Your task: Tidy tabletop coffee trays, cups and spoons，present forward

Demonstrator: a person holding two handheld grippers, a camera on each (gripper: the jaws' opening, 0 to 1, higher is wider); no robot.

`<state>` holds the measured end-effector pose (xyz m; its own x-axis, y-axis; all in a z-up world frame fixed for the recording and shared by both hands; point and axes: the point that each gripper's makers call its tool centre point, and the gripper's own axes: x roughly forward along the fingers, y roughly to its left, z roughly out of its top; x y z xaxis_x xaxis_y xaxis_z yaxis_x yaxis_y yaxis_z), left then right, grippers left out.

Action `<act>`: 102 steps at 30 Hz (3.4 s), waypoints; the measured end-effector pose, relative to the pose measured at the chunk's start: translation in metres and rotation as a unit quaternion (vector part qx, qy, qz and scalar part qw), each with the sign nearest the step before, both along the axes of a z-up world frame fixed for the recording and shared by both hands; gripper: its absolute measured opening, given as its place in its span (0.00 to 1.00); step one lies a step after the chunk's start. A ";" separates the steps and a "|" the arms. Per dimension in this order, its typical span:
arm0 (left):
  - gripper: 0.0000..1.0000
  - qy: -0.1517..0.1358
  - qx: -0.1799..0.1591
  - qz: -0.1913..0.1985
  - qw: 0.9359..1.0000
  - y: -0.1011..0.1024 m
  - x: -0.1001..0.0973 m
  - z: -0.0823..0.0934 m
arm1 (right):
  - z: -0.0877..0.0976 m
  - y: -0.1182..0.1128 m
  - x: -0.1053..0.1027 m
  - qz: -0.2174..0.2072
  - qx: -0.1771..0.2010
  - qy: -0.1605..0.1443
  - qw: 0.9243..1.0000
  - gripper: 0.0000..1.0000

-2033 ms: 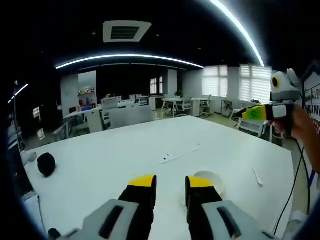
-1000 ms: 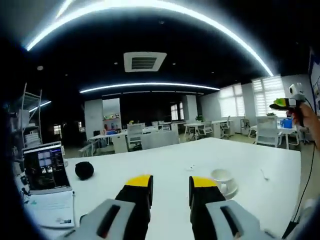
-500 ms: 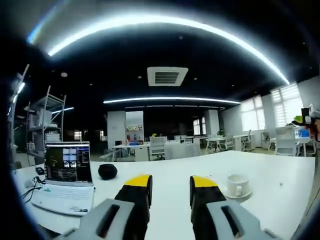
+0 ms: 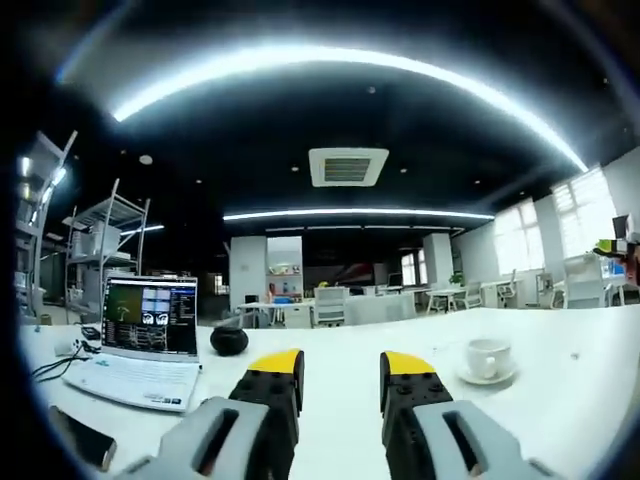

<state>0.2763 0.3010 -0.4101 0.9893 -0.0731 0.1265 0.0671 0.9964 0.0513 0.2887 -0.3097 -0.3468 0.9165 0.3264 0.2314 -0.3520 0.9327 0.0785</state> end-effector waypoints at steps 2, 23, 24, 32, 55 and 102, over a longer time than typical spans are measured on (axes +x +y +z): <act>0.32 0.004 0.001 -0.002 1.000 -0.001 0.000 -0.008 | -0.015 -0.001 0.001 -0.005 -0.023 0.009 1.000 0.44; 0.32 0.019 -0.006 -0.040 0.999 -0.019 -0.002 -0.031 | -0.073 0.012 -0.012 0.033 -0.109 0.062 0.992 0.47; 0.32 0.019 -0.008 -0.041 0.999 -0.020 -0.002 -0.030 | -0.073 0.012 -0.012 0.032 -0.111 0.063 0.991 0.47; 0.32 0.020 -0.012 -0.050 0.998 -0.026 -0.004 -0.030 | -0.084 0.013 -0.008 0.072 -0.195 0.092 0.974 0.47; 0.32 0.018 -0.015 -0.067 0.997 -0.034 -0.013 -0.023 | -0.109 0.026 0.021 0.232 -0.482 0.158 0.830 0.44; 0.32 0.025 -0.036 -0.040 0.998 -0.019 -0.034 -0.036 | -0.212 0.046 0.076 0.437 -0.752 0.205 0.450 0.28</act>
<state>0.2421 0.2817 -0.4464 0.9859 -0.1444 0.0847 0.1469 0.9888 -0.0250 0.3647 -0.2639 -0.5591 0.1519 0.1085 -0.9824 -0.8794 -0.4389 -0.1845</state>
